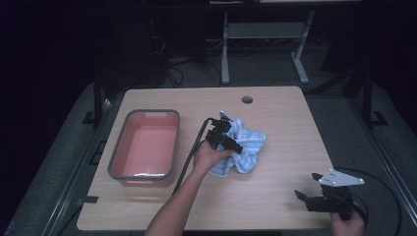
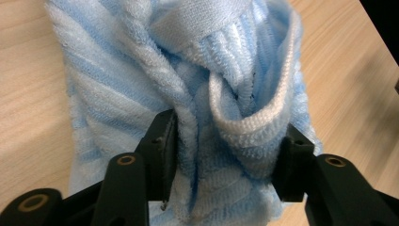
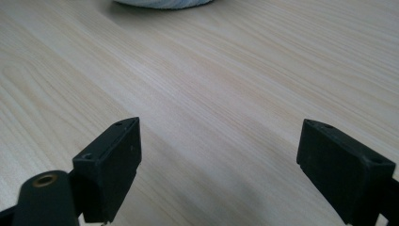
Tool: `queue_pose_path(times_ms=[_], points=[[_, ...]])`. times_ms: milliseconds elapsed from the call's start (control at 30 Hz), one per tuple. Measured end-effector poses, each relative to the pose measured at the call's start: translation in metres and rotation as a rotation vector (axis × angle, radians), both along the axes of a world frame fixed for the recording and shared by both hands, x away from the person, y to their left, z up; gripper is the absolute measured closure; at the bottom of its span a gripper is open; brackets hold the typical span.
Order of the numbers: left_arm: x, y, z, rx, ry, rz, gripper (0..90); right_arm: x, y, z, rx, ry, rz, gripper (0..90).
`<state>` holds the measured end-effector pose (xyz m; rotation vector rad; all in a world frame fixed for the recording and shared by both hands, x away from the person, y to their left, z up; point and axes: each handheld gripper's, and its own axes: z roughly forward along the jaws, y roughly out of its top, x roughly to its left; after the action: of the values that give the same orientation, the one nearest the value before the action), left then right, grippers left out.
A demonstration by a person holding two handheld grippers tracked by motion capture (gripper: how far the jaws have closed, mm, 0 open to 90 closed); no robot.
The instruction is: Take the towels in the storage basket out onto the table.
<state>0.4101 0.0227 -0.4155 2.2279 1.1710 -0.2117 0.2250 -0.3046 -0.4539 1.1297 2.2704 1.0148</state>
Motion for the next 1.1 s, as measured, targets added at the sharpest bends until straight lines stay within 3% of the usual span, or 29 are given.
queue_pose_path(times_ms=[467,1100], points=[[-0.005,0.011,0.007,-0.057,-0.037,0.018,35.7,0.001,0.0,0.0,-0.007,-0.005,0.001,13.7],[-0.019,0.028,0.011,-0.109,-0.077,0.026,33.4,0.002,0.002,0.0,-0.011,0.002,0.0,13.7]])
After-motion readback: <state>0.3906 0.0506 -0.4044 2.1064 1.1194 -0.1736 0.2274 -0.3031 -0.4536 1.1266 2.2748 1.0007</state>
